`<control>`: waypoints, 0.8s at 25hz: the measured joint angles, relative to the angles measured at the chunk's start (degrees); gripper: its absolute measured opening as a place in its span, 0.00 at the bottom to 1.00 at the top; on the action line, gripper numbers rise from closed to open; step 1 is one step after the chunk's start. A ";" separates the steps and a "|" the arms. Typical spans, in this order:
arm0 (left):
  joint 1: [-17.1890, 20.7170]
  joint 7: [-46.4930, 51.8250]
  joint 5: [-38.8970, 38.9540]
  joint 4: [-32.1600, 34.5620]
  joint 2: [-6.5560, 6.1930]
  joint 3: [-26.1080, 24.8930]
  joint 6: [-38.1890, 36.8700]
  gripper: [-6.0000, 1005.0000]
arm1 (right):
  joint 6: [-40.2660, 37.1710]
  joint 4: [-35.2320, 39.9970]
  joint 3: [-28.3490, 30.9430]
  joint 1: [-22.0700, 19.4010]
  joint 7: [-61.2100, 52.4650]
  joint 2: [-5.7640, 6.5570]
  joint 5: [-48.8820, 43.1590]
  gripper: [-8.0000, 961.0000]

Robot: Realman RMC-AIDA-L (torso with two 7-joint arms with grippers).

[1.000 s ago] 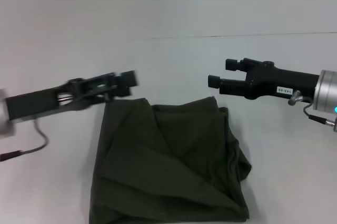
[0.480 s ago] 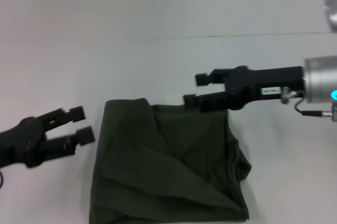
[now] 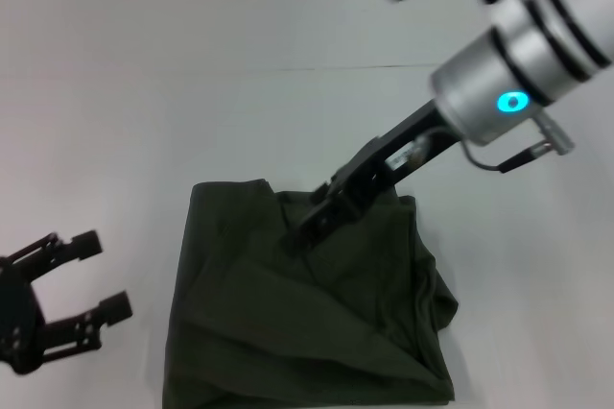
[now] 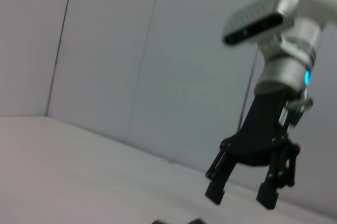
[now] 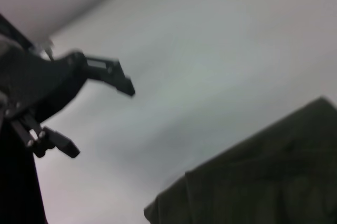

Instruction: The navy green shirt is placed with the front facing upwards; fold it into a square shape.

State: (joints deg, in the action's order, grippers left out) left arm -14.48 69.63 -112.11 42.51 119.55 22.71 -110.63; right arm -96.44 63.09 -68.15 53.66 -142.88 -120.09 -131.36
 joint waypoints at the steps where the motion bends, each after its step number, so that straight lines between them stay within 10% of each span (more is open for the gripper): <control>1: 0.86 -1.57 -0.13 0.66 0.14 -0.01 0.22 0.90 | -0.06 0.07 -1.42 1.02 -2.01 -0.06 -0.70 0.92; 20: 6.24 -8.80 -0.39 1.63 3.43 -3.03 1.88 0.90 | 13.83 -17.97 -19.79 17.05 -14.68 -1.54 -2.39 0.92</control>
State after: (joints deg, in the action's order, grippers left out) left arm -8.24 60.83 -112.50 44.14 122.98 19.68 -108.75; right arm -82.61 45.12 -87.94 70.71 -157.56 -121.63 -133.75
